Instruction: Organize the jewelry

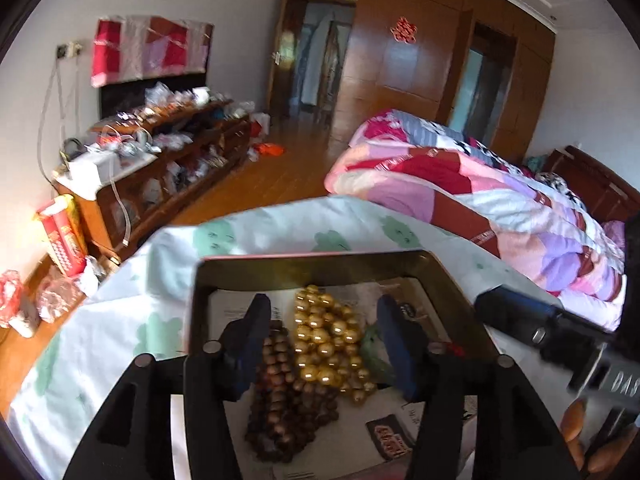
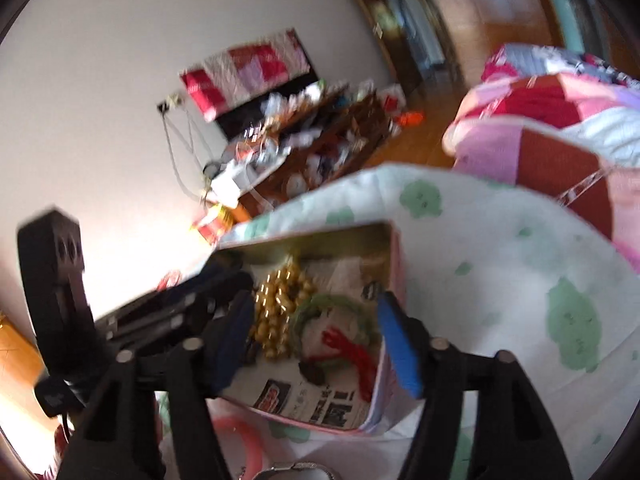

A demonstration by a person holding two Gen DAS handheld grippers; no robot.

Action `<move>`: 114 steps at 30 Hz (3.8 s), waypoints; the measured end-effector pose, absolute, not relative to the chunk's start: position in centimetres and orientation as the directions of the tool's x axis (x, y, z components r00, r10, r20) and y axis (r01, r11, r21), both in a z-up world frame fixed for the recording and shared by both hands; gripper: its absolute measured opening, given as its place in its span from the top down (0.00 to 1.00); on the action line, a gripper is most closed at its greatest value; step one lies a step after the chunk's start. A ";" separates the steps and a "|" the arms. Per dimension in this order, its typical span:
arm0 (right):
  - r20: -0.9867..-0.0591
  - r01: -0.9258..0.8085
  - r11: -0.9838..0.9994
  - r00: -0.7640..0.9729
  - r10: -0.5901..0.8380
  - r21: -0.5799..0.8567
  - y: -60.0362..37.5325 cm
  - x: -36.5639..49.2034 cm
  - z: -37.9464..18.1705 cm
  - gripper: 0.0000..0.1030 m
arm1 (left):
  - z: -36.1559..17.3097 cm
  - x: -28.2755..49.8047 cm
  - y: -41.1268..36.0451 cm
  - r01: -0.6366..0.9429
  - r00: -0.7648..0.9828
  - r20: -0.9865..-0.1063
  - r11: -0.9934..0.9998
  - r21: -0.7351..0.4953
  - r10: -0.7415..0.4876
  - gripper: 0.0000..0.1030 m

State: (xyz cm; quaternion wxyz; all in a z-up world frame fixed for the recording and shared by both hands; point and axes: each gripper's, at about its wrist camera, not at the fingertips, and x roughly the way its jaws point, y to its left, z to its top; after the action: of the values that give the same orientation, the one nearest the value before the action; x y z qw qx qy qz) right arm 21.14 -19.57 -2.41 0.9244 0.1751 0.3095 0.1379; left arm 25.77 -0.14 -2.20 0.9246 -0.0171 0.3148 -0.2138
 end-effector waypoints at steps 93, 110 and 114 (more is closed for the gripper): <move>-0.652 0.021 0.933 0.721 0.235 0.360 -19.8 8.6 -5.2 0.34 | -3.3 8.6 6.3 0.418 0.680 -0.598 0.894 -0.161 -0.425 0.81; -0.740 -0.077 0.948 0.607 0.291 0.309 -15.0 13.5 -6.9 0.40 | -3.8 10.3 6.3 0.397 0.668 -0.618 0.901 -0.174 -0.413 0.81; -0.740 -0.082 0.951 0.610 0.284 0.298 -14.7 13.7 -6.8 0.52 | -3.9 10.5 6.4 0.394 0.666 -0.620 0.901 -0.181 -0.416 0.81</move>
State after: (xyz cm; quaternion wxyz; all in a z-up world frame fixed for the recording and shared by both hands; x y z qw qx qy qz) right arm 13.69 -14.68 -6.83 0.8895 0.1180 0.4294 0.1028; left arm 10.52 6.35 -3.89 0.9124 -0.0157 0.3435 -0.2219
